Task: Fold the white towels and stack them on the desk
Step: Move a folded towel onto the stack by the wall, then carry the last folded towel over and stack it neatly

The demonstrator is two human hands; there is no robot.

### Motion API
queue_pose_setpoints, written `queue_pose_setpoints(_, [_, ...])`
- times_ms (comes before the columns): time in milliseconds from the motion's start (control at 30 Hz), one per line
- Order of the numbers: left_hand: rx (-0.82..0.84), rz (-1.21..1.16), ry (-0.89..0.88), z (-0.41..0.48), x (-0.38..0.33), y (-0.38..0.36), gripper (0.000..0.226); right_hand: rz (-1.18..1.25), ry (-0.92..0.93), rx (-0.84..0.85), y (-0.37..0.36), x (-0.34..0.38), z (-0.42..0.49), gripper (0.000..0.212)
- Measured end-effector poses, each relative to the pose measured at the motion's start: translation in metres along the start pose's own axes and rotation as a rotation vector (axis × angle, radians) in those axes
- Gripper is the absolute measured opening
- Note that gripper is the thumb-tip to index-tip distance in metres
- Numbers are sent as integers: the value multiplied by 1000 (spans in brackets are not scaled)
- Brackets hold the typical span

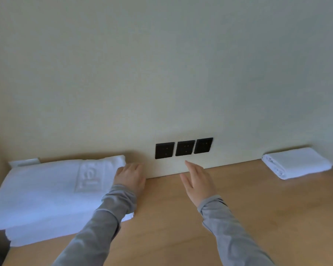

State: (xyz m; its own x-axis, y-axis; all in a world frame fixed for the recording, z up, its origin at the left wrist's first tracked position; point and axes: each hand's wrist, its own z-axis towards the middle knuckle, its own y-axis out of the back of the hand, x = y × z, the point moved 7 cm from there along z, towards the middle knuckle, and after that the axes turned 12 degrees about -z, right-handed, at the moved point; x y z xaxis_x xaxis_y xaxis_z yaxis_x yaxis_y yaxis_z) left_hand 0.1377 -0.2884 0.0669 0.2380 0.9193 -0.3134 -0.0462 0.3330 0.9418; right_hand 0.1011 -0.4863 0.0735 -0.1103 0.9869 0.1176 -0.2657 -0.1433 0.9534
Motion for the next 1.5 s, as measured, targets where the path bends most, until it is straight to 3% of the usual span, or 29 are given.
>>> queue_pose_setpoints(400, [48,-82,-359,-4,-372,-81,46,-126,-338,-26,110,-309,-166,47])
queue_pose_setpoints(767, [144,-69,-616,6,-603,-161,48,-115,-642,-28,154,-502,-264,54])
queue_pose_setpoints(1067, [164,-123,-581,93,-685,-239,48,-211,-620,82,136,-637,-201,55])
queue_pose_setpoints(1334, [187,-175,-411,177,-700,-283,49,-213,-493,182,95,-718,-105,43])
queue_pose_setpoints(1501, [201,-177,-305,211,-689,-306,49,-171,-452,191,61,-746,-62,52])
